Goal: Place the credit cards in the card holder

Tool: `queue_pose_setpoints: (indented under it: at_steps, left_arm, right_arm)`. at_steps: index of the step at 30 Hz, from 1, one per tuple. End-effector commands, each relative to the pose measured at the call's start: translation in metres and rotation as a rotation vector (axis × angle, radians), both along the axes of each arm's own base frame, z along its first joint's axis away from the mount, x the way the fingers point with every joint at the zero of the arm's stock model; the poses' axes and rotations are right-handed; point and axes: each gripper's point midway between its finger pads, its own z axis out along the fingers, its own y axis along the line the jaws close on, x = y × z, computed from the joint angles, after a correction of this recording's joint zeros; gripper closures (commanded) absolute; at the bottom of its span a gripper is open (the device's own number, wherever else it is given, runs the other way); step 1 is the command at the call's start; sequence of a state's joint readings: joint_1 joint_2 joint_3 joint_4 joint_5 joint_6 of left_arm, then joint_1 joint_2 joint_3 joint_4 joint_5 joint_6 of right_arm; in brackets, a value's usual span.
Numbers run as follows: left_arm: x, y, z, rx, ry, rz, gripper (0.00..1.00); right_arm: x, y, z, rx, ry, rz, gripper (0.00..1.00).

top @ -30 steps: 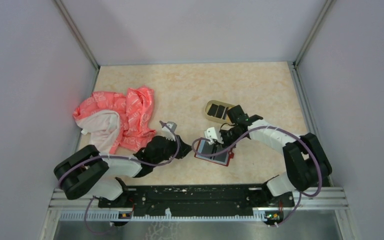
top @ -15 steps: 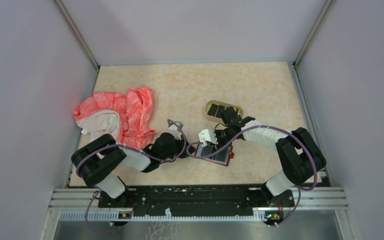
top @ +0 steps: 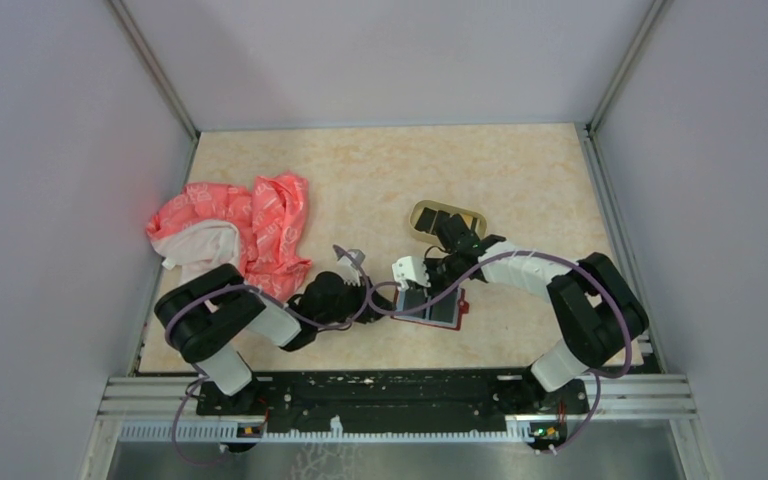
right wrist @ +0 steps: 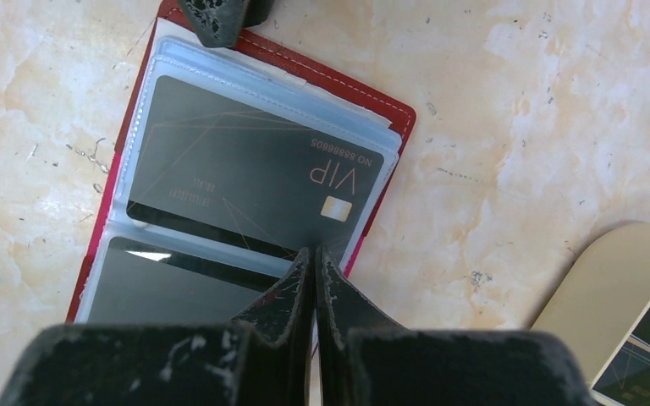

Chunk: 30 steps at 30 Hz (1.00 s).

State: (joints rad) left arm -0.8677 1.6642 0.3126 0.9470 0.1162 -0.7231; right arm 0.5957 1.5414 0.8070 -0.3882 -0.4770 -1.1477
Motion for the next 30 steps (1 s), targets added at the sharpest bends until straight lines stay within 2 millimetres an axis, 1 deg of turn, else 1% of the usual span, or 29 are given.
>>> queue_pose_setpoints:
  at_steps: [1, 6, 10, 12, 15, 17, 20, 23, 30]
  left_arm:
    - [-0.011, 0.002, -0.002, -0.04, 0.032, -0.023, 0.71]
    - [-0.012, 0.004, 0.006, -0.066, 0.023, -0.014, 0.72]
    - [-0.01, 0.014, 0.018, -0.082, -0.01, 0.033, 0.72]
    - [-0.01, 0.021, 0.025, -0.085, -0.037, 0.051, 0.72]
    - [-0.008, 0.027, 0.032, -0.073, -0.071, 0.068, 0.72]
    - [-0.005, 0.028, 0.037, -0.065, -0.087, 0.077, 0.72]
    - [-0.003, 0.027, 0.041, -0.062, -0.102, 0.077, 0.71]
    - [-0.001, 0.026, 0.041, -0.061, -0.101, 0.078, 0.72]
    - [-0.003, 0.018, 0.035, -0.07, -0.083, 0.05, 0.72]
  right_arm:
    - [-0.003, 0.02, 0.011, 0.076, 0.016, 0.015, 1.0]
    - [-0.009, 0.024, 0.024, 0.106, 0.042, 0.021, 0.99]
    - [-0.034, 0.021, 0.037, 0.135, 0.104, 0.11, 0.97]
    - [-0.041, 0.019, 0.038, 0.134, 0.113, 0.141, 0.96]
    - [-0.035, 0.015, 0.033, 0.106, 0.09, 0.124, 0.96]
    - [-0.029, 0.013, 0.028, 0.083, 0.082, 0.098, 0.96]
    - [-0.026, 0.011, 0.019, 0.058, 0.096, 0.071, 0.97]
    - [-0.022, 0.01, 0.014, 0.04, 0.097, 0.045, 0.98]
    - [-0.02, 0.019, 0.007, 0.063, 0.11, 0.01, 0.99]
